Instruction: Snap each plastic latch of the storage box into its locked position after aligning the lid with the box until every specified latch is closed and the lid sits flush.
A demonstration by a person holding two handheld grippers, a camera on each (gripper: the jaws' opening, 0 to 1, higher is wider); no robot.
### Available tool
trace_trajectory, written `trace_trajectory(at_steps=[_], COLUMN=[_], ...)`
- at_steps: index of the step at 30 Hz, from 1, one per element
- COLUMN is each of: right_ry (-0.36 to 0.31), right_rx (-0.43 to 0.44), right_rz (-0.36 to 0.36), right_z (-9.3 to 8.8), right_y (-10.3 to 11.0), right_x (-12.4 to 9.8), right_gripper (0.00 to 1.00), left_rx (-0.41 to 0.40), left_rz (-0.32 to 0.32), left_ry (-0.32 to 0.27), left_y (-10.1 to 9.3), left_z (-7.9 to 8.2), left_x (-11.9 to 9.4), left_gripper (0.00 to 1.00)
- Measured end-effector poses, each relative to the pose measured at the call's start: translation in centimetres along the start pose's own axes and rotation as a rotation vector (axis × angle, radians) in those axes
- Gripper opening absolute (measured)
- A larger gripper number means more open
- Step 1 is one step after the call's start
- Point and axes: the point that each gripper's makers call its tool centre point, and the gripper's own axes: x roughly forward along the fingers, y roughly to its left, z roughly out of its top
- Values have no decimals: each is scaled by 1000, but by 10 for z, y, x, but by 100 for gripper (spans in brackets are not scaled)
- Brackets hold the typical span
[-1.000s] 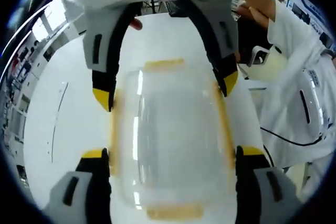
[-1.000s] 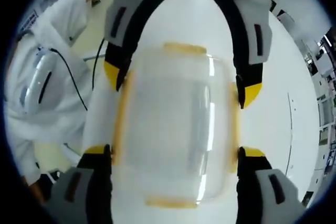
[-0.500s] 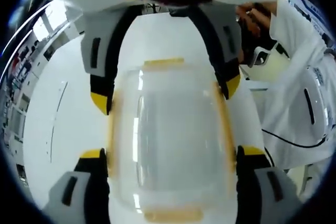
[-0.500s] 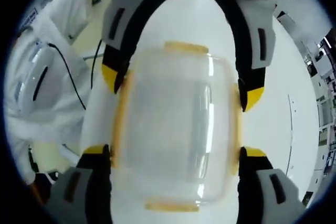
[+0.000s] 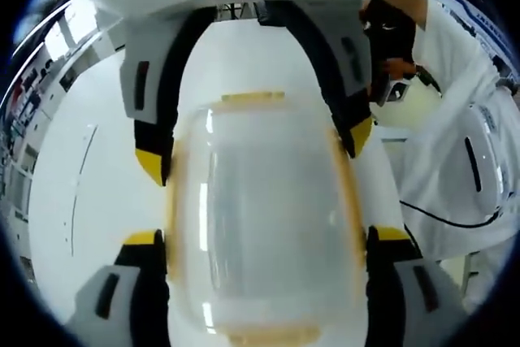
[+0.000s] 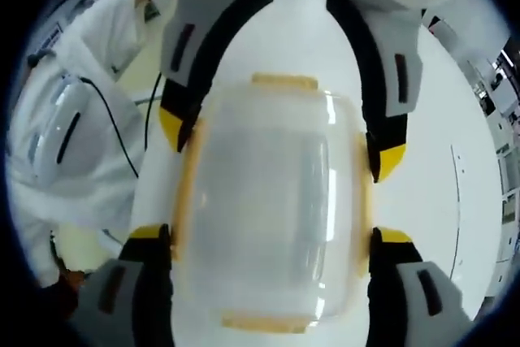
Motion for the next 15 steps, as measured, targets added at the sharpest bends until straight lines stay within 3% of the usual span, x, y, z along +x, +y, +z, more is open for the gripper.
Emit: trace_trajectory(at_steps=[7,15], right_ry=[38,34], right_rx=[5,0], right_rz=[-10,-13], right_z=[0,0], right_y=[1,0], right_x=[3,3], right_gripper=[100,100], left_rx=[4,19], left_rz=[3,-5], left_ry=[-33,-47], left_y=[0,-1], left_z=[0,3], left_x=[-1,0], left_gripper=[100,100])
